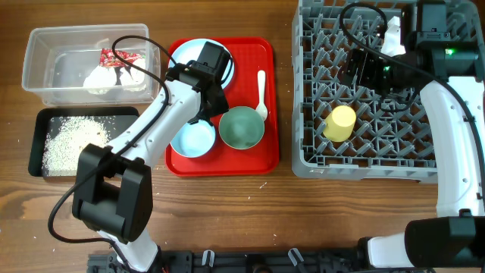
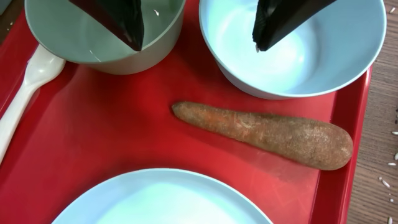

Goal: Sort waste into correct bins and load items into the dishwasher rack
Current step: 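Return the empty bowl to the red tray and release, then grasp the brown carrot scrap on the red tray with the left gripper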

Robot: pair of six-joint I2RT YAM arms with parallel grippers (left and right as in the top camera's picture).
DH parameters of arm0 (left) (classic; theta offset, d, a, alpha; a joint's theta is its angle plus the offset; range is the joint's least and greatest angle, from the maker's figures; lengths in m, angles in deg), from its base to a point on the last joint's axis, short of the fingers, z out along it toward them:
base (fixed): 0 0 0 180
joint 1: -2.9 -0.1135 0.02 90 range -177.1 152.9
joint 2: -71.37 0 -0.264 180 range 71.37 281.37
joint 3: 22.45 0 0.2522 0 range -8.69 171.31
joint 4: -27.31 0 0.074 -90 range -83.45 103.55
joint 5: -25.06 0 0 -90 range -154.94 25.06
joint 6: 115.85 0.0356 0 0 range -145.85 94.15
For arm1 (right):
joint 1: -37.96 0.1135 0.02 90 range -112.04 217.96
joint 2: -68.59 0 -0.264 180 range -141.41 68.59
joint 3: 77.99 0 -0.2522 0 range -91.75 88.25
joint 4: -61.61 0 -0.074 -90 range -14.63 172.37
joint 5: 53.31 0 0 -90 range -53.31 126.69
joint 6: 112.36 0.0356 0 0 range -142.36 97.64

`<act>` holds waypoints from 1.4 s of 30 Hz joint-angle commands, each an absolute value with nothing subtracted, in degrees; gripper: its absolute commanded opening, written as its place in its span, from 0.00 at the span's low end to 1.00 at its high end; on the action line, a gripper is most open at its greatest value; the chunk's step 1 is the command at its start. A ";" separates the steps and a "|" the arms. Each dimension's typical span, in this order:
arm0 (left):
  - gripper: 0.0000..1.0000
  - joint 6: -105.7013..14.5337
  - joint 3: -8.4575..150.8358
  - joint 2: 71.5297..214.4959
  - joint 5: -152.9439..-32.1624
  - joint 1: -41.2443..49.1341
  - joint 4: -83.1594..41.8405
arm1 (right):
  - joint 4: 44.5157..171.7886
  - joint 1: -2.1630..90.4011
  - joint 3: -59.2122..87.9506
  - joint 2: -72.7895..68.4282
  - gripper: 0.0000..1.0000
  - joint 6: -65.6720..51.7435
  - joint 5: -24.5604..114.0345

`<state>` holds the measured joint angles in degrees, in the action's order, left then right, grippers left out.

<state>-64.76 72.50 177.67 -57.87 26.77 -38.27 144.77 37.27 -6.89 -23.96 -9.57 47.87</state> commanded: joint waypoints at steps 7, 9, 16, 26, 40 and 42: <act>0.57 -65.75 72.92 178.32 -56.75 26.67 -39.84 | 144.27 37.33 -7.65 -23.81 1.00 -8.43 49.29; 0.54 -65.72 72.92 178.32 -56.73 26.67 -40.12 | 144.12 37.33 -7.65 -23.81 1.00 -8.19 49.29; 0.51 -65.72 72.92 178.32 -56.73 26.67 -40.54 | 143.33 37.33 -7.65 -23.81 1.00 -7.31 49.29; 0.51 -65.72 72.35 179.02 -56.75 26.67 -41.67 | 142.72 37.35 -7.65 -23.81 1.00 -7.18 51.83; 0.52 -63.15 71.89 180.05 -56.71 26.08 -41.41 | 142.63 38.21 -7.65 -23.81 1.00 -7.18 51.83; 0.52 -61.57 71.89 180.05 -56.73 25.20 -41.39 | 142.24 39.47 -7.65 -23.81 1.00 -7.18 51.83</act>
